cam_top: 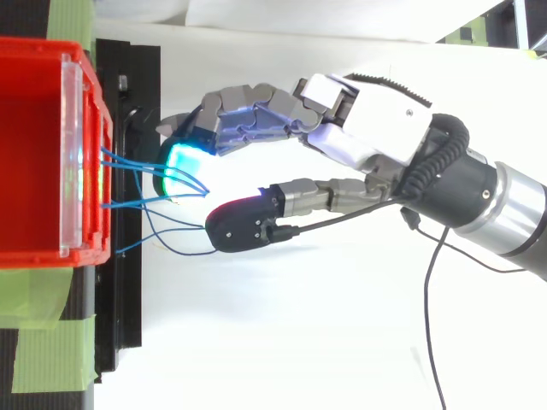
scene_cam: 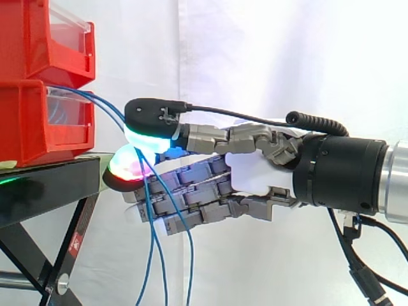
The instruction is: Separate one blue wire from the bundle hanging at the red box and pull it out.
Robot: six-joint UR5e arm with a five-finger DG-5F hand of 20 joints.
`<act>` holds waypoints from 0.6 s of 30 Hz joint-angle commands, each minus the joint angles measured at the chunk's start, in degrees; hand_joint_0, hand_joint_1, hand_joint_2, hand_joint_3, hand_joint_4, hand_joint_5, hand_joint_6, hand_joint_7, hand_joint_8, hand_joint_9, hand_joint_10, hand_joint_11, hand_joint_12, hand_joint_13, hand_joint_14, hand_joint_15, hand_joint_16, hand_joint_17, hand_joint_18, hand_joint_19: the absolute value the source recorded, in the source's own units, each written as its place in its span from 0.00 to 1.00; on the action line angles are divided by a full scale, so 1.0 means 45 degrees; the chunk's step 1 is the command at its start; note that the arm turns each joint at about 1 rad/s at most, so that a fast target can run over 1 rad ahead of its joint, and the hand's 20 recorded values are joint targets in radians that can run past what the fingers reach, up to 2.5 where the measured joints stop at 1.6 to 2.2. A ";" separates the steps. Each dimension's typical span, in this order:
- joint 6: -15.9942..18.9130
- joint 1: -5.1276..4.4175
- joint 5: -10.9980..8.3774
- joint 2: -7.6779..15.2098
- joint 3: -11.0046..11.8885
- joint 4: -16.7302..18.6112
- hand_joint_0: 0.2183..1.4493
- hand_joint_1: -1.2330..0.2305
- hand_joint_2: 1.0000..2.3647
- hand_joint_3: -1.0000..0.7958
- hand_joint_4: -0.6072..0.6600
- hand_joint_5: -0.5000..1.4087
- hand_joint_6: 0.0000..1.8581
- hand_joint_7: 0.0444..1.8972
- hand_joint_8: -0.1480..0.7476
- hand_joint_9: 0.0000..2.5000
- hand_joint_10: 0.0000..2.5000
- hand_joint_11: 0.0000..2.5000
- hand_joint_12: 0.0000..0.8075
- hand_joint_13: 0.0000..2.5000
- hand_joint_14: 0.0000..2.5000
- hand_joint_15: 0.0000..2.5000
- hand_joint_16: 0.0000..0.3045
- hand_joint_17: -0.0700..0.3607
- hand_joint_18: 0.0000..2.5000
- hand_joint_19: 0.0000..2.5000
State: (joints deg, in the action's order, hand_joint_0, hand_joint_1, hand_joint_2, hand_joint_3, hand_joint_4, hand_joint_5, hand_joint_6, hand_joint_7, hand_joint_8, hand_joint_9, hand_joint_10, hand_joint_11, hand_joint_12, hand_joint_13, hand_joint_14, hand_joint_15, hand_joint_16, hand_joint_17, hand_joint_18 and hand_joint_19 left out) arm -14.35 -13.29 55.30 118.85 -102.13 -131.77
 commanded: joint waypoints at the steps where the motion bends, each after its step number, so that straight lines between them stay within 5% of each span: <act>1: 0.0240 0.0024 0.0016 -0.0005 0.0000 0.0006 0.30 0.39 0.01 0.33 0.71 0.18 0.35 0.53 0.54 0.21 0.00 0.10 0.51 0.23 0.01 0.14 0.19 0.46 0.23 0.17; 18: 0.0533 -0.0015 0.0016 0.0015 0.0352 -0.0112 0.32 0.37 0.01 0.35 0.70 0.18 0.38 0.50 0.54 0.21 0.00 0.10 0.51 0.24 0.01 0.15 0.19 0.46 0.24 0.17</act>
State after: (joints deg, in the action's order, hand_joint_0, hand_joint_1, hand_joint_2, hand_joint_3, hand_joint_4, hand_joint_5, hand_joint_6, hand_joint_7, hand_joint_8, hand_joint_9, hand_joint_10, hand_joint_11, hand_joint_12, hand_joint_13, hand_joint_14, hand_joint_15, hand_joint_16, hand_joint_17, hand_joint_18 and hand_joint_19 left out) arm -11.87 -13.27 55.40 118.85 -101.06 -131.93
